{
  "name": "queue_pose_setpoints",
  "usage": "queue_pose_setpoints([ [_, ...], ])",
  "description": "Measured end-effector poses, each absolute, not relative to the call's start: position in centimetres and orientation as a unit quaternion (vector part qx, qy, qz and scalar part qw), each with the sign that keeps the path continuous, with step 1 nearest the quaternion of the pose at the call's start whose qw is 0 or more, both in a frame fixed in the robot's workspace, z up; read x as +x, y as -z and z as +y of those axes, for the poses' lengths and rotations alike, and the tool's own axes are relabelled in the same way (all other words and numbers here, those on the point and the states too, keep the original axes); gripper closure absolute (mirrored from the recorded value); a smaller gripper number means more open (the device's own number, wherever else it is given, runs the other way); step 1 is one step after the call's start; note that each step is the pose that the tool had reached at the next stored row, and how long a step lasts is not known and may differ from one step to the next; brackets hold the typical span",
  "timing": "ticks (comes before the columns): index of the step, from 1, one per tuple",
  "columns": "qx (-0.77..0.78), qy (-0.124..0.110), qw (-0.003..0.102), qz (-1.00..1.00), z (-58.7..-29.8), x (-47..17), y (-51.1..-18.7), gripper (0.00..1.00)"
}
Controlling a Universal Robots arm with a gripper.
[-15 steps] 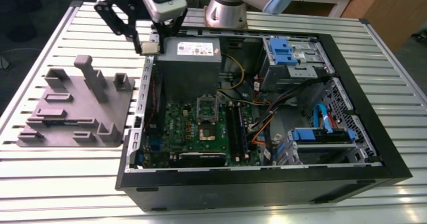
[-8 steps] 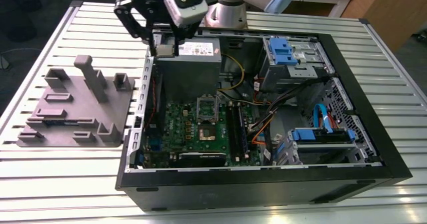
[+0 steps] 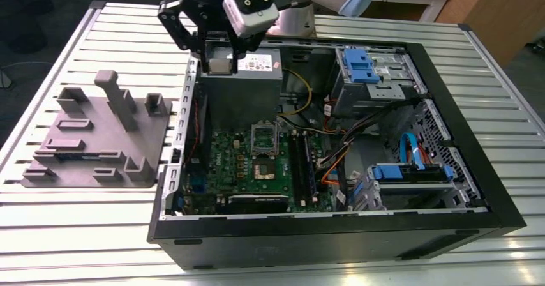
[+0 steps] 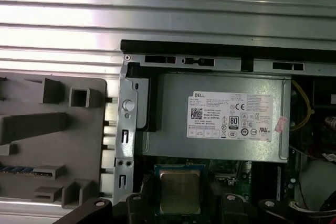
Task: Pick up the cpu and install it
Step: 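Pick up the cpu and move it towards the insertion slot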
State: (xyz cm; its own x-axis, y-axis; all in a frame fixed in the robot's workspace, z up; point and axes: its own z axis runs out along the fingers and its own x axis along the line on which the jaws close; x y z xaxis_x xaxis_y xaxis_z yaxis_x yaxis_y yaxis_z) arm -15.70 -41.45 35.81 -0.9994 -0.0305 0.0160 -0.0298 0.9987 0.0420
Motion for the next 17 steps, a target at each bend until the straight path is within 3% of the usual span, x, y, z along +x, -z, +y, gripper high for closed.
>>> queue_pose_setpoints([
  [17, 0.009, 0.021, 0.008, -1.000, -42.5, -11.3, -35.2, 0.53],
])
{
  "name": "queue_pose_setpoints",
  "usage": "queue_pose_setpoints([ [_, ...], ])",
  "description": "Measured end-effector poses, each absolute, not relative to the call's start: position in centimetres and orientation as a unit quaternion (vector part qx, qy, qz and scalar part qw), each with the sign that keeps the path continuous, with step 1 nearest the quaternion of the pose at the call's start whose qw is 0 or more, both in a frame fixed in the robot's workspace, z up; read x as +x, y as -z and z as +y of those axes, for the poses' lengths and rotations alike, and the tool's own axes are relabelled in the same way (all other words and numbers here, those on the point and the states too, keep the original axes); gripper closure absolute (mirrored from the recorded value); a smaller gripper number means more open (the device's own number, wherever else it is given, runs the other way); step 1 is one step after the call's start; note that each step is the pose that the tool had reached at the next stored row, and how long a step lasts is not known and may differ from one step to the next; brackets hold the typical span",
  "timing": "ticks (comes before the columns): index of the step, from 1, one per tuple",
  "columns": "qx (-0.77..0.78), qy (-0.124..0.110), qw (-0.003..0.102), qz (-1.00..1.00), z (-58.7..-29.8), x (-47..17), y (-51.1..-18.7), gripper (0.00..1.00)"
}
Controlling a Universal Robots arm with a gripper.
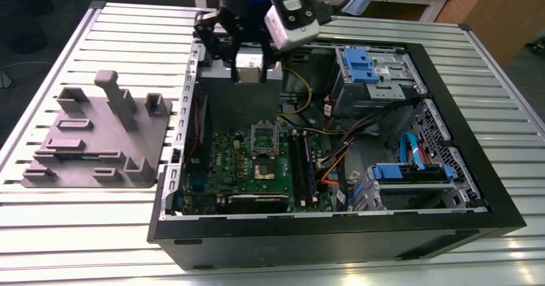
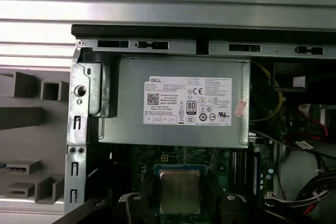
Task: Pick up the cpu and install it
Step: 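Pick up the cpu and move it towards the insertion slot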
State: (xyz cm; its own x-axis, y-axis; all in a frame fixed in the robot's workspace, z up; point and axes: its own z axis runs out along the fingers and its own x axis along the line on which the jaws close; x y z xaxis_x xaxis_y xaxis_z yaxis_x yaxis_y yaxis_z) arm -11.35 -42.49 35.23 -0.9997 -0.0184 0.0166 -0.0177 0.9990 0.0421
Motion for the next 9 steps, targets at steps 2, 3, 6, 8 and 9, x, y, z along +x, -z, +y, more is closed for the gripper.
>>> queue_pose_setpoints([
  [2, 0.009, 0.021, 0.009, -1.000, -42.5, -10.4, -35.2, 0.53],
  [3, 0.009, 0.021, 0.009, -1.000, -42.5, -10.0, -35.2, 0.53],
  [6, 0.009, 0.021, 0.009, -1.000, -42.5, -8.6, -35.0, 0.53],
  [8, 0.008, 0.021, 0.009, -1.000, -42.5, -8.4, -35.0, 0.53],
  [9, 0.007, 0.021, 0.009, -1.000, -42.7, -8.4, -35.0, 0.53],
])
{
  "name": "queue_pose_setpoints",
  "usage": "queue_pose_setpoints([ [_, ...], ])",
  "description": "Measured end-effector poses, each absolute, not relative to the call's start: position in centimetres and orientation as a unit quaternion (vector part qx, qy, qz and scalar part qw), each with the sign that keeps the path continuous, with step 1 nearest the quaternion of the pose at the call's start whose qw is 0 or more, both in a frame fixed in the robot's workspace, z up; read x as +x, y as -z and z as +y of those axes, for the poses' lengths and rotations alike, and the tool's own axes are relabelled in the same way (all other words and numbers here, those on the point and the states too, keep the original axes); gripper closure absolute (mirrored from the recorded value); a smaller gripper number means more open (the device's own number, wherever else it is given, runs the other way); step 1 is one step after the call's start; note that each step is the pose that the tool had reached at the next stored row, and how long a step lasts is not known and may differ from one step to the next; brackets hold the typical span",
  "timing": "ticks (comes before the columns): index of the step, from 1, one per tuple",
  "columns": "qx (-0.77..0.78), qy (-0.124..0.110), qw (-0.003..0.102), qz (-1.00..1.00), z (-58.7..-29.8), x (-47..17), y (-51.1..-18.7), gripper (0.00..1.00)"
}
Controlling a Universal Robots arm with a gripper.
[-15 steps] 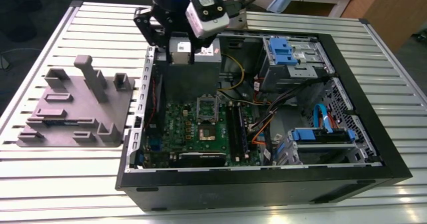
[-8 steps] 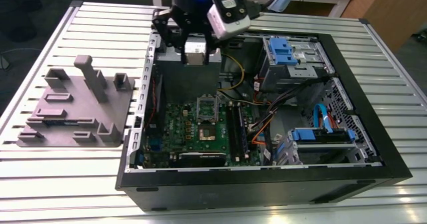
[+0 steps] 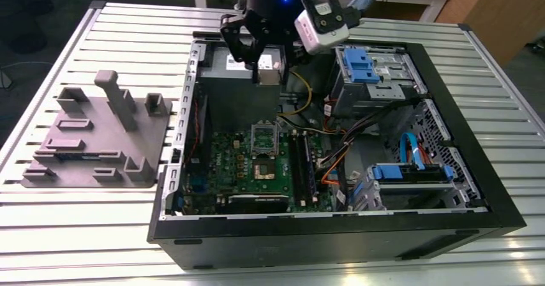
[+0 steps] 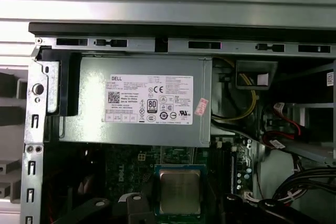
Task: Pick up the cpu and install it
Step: 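Pick up the cpu and move it towards the insertion slot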
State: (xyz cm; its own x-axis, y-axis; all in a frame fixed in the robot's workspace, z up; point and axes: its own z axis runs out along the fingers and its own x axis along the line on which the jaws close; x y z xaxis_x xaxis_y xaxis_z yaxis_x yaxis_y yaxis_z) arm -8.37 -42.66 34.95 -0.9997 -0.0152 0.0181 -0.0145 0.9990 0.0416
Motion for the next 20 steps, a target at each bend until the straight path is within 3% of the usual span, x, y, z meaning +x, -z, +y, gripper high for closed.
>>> queue_pose_setpoints([
  [9, 0.002, 0.021, 0.009, -1.000, -45.0, -8.4, -34.4, 0.53],
  [20, 0.001, 0.021, 0.009, -1.000, -45.2, -8.0, -34.2, 0.53],
])
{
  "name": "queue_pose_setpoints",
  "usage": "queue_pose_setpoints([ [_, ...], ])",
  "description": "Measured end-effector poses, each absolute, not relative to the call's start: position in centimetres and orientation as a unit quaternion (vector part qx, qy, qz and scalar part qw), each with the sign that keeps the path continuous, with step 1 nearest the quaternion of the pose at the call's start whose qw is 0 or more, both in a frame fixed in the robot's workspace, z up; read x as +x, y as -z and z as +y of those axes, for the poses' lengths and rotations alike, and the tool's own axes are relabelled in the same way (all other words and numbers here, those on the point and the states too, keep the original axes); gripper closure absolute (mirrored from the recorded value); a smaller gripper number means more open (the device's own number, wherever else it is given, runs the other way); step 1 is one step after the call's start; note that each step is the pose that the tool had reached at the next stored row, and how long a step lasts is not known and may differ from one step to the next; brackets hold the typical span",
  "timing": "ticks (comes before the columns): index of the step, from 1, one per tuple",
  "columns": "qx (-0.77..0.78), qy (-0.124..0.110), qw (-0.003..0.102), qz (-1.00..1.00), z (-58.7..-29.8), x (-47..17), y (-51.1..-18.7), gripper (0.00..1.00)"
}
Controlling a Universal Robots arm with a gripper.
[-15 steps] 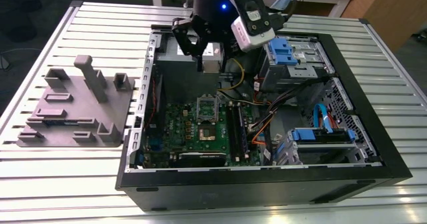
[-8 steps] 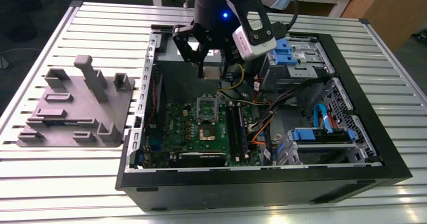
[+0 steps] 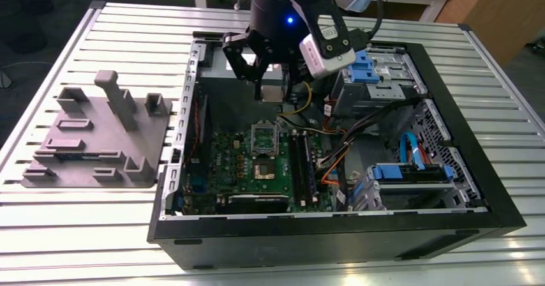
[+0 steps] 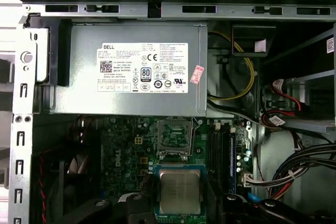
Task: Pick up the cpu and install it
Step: 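Pick up the cpu and move it towards the insertion slot, then place the cpu into insertion slot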
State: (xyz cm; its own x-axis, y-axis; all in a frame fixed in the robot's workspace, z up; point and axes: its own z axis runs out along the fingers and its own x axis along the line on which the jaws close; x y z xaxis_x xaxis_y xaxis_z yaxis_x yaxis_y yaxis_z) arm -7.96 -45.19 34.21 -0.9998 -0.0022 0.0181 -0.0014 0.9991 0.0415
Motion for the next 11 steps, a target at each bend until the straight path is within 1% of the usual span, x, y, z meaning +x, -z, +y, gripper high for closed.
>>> queue_pose_setpoints([
  [11, 0.001, 0.021, 0.009, -1.000, -45.19, -7.93, -34.05, 0.53],
])
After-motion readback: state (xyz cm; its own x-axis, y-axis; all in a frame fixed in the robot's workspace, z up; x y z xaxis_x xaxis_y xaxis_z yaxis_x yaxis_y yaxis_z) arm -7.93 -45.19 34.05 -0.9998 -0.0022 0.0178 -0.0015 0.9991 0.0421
